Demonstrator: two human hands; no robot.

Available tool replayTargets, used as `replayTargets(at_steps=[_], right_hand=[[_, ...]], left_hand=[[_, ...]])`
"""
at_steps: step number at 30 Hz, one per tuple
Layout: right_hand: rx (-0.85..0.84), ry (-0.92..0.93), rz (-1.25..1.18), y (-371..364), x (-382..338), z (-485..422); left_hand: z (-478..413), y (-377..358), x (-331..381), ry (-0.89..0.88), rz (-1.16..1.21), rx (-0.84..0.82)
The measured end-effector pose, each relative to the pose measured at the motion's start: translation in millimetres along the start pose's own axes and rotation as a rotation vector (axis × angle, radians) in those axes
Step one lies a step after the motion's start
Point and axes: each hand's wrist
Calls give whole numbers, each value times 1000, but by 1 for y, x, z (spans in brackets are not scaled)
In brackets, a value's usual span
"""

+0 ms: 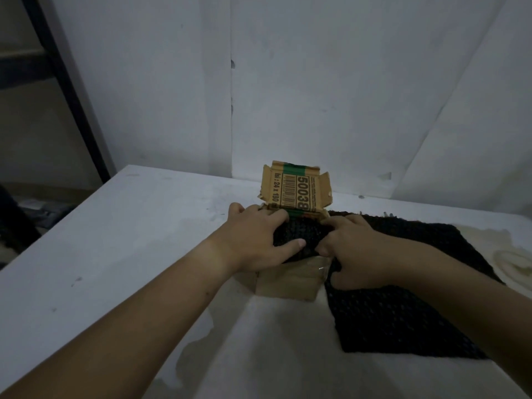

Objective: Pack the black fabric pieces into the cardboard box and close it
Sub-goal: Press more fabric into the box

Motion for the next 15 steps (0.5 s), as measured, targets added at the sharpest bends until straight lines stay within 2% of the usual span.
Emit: replayTargets(at_steps=[3, 5, 8, 10, 12, 15], right_hand=[[37, 18, -51, -4, 1, -5], [99, 52, -129, -8, 3, -2], [383, 175, -243, -15, 10, 7], [562, 203, -347, -16, 11, 14], [609, 214, -385, -16, 8, 16], [588, 182, -358, -15, -2, 13]], left_hand=[[3, 10, 4, 28, 31, -25], [9, 19, 5, -9, 74, 33], [31, 24, 3, -108, 132, 272], [49, 17, -2, -95, 157, 337], [65, 7, -10, -66, 167, 328], [75, -3, -18, -64, 171, 308]])
Point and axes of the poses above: each hand's wrist, its own z-axis away from the middle knuckle, its own y-axis out of the back of the hand, x = y × z, and after that the axes turned 9 degrees about -x, right-handed
